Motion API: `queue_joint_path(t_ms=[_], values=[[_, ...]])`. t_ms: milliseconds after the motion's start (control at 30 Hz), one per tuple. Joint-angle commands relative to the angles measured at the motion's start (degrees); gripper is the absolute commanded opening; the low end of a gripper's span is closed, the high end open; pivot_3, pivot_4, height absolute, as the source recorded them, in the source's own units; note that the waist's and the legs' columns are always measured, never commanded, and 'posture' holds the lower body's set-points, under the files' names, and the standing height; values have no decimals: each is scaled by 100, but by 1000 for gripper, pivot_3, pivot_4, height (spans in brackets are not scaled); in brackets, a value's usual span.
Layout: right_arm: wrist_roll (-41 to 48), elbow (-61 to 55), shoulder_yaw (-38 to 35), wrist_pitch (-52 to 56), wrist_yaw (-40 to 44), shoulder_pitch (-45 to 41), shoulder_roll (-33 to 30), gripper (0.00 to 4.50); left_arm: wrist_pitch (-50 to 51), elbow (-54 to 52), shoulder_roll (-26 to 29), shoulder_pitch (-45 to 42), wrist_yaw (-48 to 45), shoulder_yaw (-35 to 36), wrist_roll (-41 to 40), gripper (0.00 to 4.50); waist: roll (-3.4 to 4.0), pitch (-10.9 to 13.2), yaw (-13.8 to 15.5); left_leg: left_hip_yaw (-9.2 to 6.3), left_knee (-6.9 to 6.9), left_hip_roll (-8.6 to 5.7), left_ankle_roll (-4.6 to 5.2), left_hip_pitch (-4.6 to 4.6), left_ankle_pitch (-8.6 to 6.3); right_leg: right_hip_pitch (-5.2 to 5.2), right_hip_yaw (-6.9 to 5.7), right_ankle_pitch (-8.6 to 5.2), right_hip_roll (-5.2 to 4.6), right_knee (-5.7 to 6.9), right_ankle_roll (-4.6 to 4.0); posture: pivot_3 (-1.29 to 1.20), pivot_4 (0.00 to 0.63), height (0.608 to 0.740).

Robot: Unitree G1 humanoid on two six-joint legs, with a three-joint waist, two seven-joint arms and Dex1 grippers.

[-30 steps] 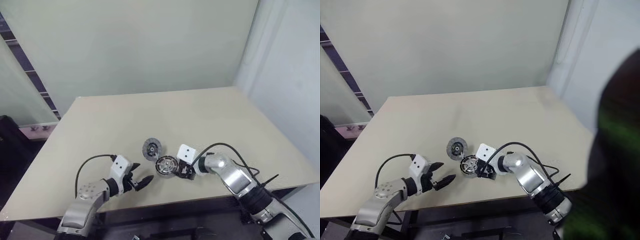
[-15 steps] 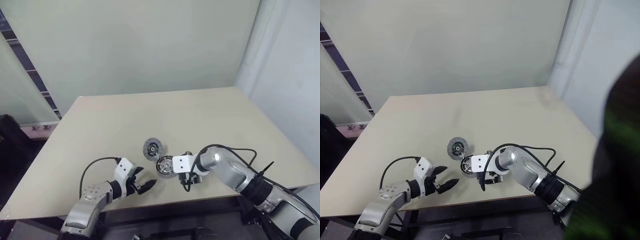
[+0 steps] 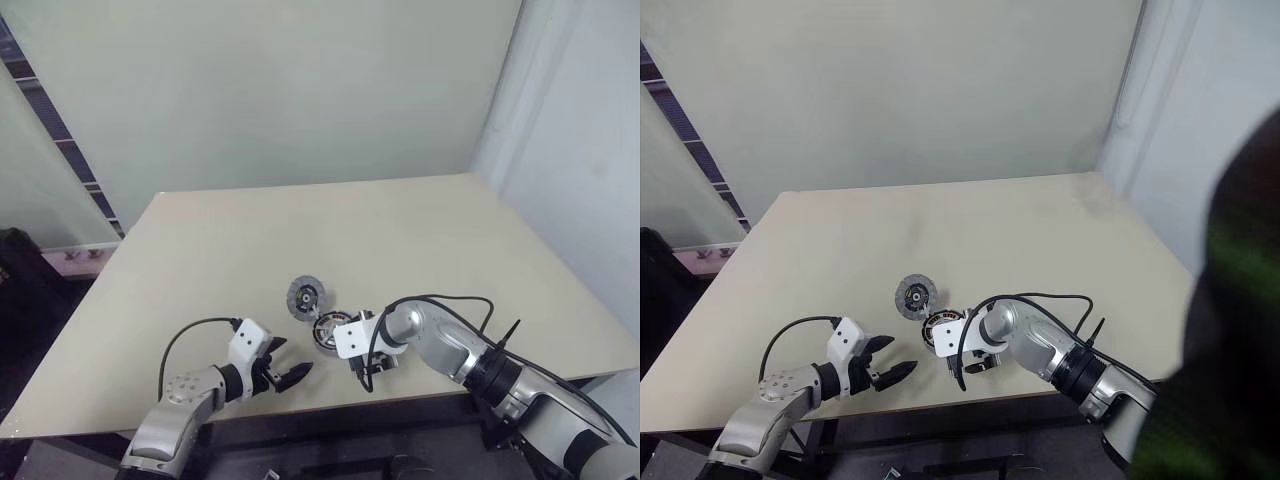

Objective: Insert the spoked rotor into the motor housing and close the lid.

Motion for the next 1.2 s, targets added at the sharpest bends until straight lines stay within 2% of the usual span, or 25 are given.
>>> queue_joint_path(t_ms=[33, 167, 233, 300, 600, 667, 1000, 1200], values=[[-121, 62, -119, -133, -29, -106, 73, 4492, -104, -173, 42, -42, -13, 52, 12, 4500, 0, 0, 0, 0, 0, 0, 0, 0, 0, 0, 0, 0, 0, 1, 0, 0, 0, 740], [-167, 219, -133, -165, -55, -82, 148, 4492, -113, -162, 42, -56, -13, 51, 18, 4500, 0, 0, -1, 0, 0, 0, 0, 1, 0, 0, 0, 0, 0, 3, -1, 0, 0, 740], [-202, 336, -121, -192, -87, -77, 177, 4112, -118, -159, 41, -62, -12, 50, 21, 4500, 0, 0, -1, 0, 1, 0, 0, 2, 0, 0, 0, 0, 0, 5, -1, 0, 0, 740], [-228, 435, -119, -209, -113, -69, 201, 3545, -124, -159, 37, -66, -10, 49, 23, 4500, 0, -1, -1, 0, 2, 0, 0, 2, 0, 0, 0, 1, 0, 6, -1, 0, 0, 740], [-358, 738, -231, -332, -213, -27, 345, 486, -140, -189, 14, -36, 19, 53, 20, 4500, -14, -12, 0, 0, 2, -2, -1, 9, 0, 4, 1, 1, 0, 9, -2, 0, 0, 740], [-376, 779, -265, -371, -217, -37, 376, 116, -146, -192, 5, -26, 29, 60, 17, 4500, -14, -12, -1, 0, 5, -2, -1, 9, 1, 3, 1, 1, 0, 15, -2, 0, 0, 740], [-270, 784, -460, -342, -161, -60, 516, 99, -191, -174, -7, -2, 96, 126, 8, 4500, -15, -13, -1, -2, 26, -3, -11, 17, 8, 0, 1, 0, 0, 59, -3, 0, 0, 740], [210, -34, -737, 805, 584, 128, 596, 98, -237, -104, 59, 5, 128, 271, -19, 4500, -15, -13, 2, -3, 26, -4, -12, 12, 7, -4, 2, -1, 0, 56, -3, 0, 0, 740]])
